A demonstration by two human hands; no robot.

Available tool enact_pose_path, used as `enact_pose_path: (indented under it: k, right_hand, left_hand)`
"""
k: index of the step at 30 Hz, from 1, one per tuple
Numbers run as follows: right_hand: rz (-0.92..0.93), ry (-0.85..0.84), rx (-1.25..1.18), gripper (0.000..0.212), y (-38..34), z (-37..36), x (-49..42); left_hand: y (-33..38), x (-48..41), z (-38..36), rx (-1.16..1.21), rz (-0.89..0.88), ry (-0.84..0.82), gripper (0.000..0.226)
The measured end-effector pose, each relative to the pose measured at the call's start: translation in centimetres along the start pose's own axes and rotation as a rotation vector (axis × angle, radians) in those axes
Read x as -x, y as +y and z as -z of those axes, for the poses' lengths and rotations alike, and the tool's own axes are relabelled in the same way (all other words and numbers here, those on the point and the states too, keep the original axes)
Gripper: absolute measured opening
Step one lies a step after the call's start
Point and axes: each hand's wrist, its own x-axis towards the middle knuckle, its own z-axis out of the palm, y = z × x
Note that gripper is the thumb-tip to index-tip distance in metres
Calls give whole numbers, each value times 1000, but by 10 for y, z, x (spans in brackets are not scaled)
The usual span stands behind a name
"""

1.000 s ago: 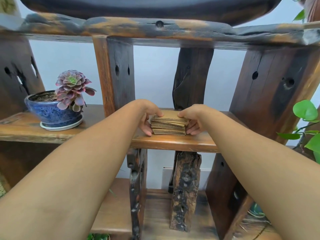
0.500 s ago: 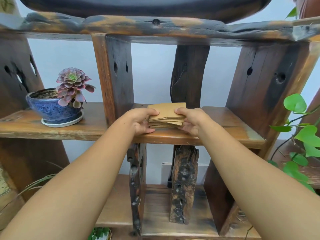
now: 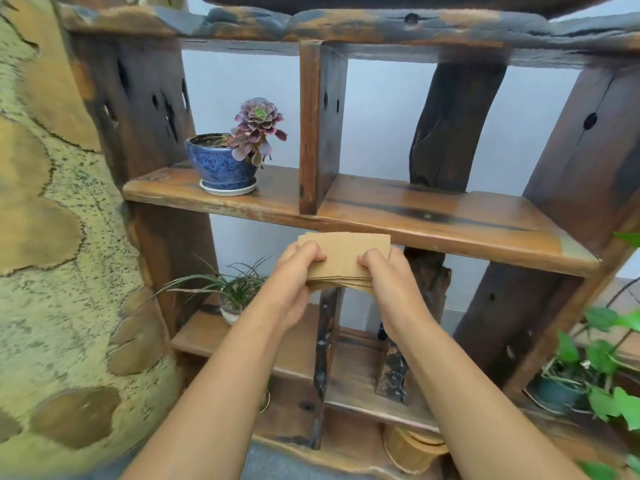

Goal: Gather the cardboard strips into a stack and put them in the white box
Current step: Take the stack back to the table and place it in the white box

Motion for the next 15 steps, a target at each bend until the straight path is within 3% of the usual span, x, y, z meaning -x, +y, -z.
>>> enact_pose_path:
  k: [3, 7, 10, 15]
  right_hand:
    - [-37, -92, -66, 42, 11, -27, 25]
    - [-60, -280, -102, 54, 21, -60, 53]
    - [-96, -461, -132, 58, 34, -85, 85]
    - [-157, -784, -217, 53, 60, -135, 172]
  left_hand:
    - [-3, 35, 34, 19, -72, 64, 19]
    - [-3, 84, 78, -117, -147, 175, 54]
    - [-13, 134, 107, -155, -213, 371, 50]
    - [-50, 250, 148, -5, -231, 714, 57]
